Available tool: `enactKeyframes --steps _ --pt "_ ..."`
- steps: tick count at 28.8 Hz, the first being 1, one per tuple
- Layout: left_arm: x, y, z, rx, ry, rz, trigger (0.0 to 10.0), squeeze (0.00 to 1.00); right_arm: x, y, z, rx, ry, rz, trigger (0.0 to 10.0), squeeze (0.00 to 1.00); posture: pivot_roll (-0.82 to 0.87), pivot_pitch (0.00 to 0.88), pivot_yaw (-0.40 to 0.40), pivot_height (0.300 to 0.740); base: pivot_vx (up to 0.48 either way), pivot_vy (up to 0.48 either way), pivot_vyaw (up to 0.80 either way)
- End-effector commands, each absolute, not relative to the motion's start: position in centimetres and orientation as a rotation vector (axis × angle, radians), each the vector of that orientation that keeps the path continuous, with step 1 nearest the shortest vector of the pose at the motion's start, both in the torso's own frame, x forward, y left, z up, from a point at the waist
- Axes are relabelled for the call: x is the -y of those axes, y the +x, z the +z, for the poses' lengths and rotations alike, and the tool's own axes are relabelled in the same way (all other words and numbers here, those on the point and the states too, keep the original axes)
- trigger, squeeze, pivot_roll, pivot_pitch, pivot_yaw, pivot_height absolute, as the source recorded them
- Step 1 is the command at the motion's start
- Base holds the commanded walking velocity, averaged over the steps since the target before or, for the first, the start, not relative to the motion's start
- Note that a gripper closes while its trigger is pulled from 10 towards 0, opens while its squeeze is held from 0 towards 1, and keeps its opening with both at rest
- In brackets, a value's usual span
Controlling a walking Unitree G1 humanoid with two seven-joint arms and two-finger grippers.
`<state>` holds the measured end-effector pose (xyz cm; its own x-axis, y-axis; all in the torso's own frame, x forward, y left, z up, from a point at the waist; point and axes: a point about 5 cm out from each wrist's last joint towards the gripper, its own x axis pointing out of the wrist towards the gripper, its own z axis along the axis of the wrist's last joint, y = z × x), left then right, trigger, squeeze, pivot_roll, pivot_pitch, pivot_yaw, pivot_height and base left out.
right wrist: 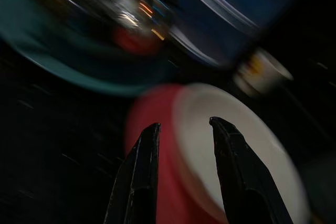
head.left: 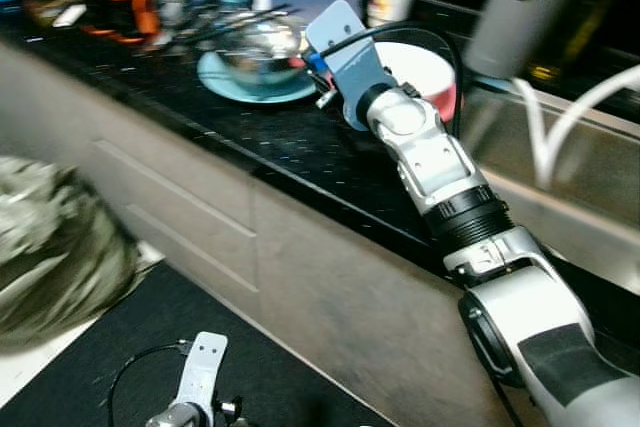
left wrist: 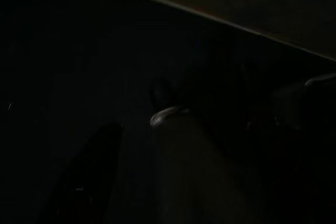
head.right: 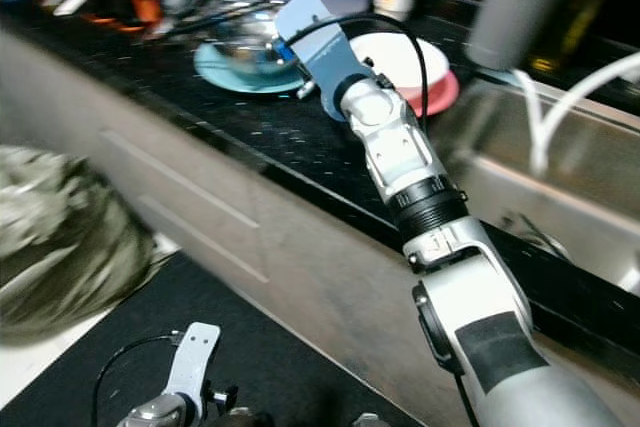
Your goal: Kitchen organization
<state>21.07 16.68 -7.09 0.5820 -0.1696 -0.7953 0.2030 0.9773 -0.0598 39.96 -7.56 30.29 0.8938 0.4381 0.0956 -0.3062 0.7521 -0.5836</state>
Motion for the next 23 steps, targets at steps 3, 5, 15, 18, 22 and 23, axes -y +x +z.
enactKeyframes --steps 3,5,15,18,22,23 --pt "-16.9 20.3 -7.5 -0.952 0.036 -0.213 10.0 0.0 6.3 39.8 30.9 0.28 -0.602 0.511 10.0 1.0 0.02 0.15 -0.037 0.74 0.0 0.0 0.0" --pt "-16.9 20.3 -7.5 -0.952 0.036 -0.213 10.0 0.0 6.0 39.7 30.9 0.284 -0.607 0.532 10.0 1.0 0.02 0.15 -0.036 0.74 0.0 0.0 0.0" --pt "-16.9 20.4 -7.5 -0.952 0.039 -0.215 10.0 0.0 4.7 40.1 31.5 0.278 -0.674 0.545 10.0 1.0 0.02 0.151 -0.039 0.74 0.0 0.0 0.0" --pt "-16.9 20.4 -7.5 -0.951 0.038 -0.215 10.0 0.0 4.5 40.6 31.3 0.233 -0.697 0.523 10.0 0.0 0.02 0.154 -0.041 0.74 0.0 0.0 0.0" --pt "-16.9 20.4 -7.5 -0.951 0.037 -0.215 10.0 0.0 4.5 40.9 30.9 0.158 -0.701 0.531 10.0 0.0 0.02 0.155 -0.048 0.74 0.0 0.0 0.0" --pt "-16.8 20.3 -7.5 -0.951 0.036 -0.214 10.0 0.0 4.5 41.0 30.7 0.129 -0.712 0.544 10.0 0.0 0.02 0.155 -0.049 0.74 0.0 0.0 0.0"
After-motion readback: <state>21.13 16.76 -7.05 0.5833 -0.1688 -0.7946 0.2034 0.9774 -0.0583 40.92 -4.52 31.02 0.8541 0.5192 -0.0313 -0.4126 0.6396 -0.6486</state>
